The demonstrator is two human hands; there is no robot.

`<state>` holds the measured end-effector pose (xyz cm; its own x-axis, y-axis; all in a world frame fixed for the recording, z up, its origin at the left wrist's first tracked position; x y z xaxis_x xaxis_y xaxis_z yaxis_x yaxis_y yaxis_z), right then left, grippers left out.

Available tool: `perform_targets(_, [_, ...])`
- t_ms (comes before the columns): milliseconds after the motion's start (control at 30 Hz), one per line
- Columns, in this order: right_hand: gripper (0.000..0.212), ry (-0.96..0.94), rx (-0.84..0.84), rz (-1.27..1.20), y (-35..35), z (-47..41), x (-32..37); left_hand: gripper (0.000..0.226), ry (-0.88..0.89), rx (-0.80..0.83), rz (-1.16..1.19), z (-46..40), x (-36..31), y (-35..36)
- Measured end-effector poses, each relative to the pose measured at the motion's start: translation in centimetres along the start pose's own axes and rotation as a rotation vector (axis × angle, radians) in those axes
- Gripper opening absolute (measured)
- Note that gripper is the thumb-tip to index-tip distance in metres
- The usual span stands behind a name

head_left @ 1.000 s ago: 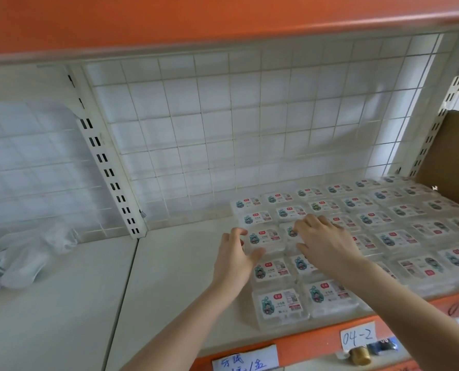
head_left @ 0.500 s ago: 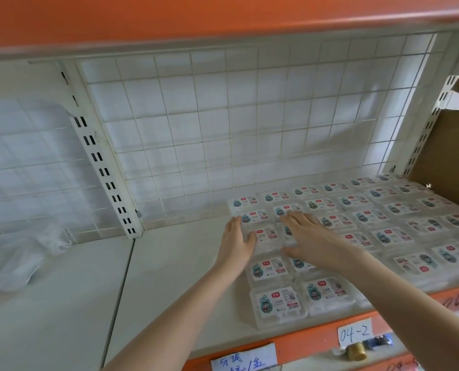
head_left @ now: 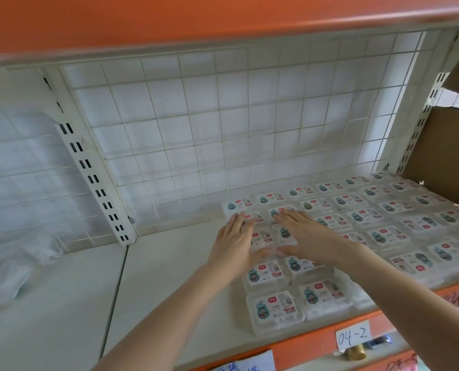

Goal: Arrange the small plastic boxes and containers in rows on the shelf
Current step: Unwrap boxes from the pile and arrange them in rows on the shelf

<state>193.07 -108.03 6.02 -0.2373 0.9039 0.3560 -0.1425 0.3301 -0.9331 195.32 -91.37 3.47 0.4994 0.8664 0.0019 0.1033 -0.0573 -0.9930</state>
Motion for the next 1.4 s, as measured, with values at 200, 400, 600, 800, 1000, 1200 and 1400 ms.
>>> perform_targets(200, [0.085,-0.024,0.034,0.014,-0.5,-0.2,-0.3,0.084,0.06,0.014,-0.005,-0.7,0.7,-0.3])
perform_targets(400, [0.077,-0.028,0.105,-0.011,-1.0,-0.7,-0.5,0.08,0.092,0.071,0.02,-1.0,1.0,-0.4])
perform_targets(600, [0.077,-0.034,0.071,-0.009,-1.0,-0.9,-0.5,0.081,0.07,0.006,-0.035,-1.2,0.5,-0.6])
perform_targets(800, [0.077,-0.048,0.055,-0.034,-0.9,-0.4,-0.6,0.089,0.082,0.03,-0.023,-0.6,0.8,-0.8])
perform_targets(1000, [0.059,-0.056,-0.021,-0.142,-1.1,0.3,0.0,0.056,-0.115,-0.133,0.32,0.9,2.5,-0.5])
perform_targets(1200, [0.066,-0.088,-0.035,-0.029,-0.1,0.0,0.7,0.049,-0.298,-0.097,0.487,1.6,2.9,0.0])
perform_targets(1400, [0.071,-0.066,-0.034,-0.125,0.0,0.0,0.3,0.049,-0.251,-0.128,0.548,2.0,2.1,0.0])
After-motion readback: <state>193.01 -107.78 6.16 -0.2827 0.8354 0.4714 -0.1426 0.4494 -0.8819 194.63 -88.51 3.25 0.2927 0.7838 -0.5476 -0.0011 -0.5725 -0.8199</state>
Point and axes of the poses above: each hand's wrist, its own z-axis away from the middle knuckle, its own y-axis out of the palm, x = y × z, the point moved 3 cm from there along -z, towards the middle knuckle, and after that the axes turned 12 degrees about -z, right-handed, at the moved point
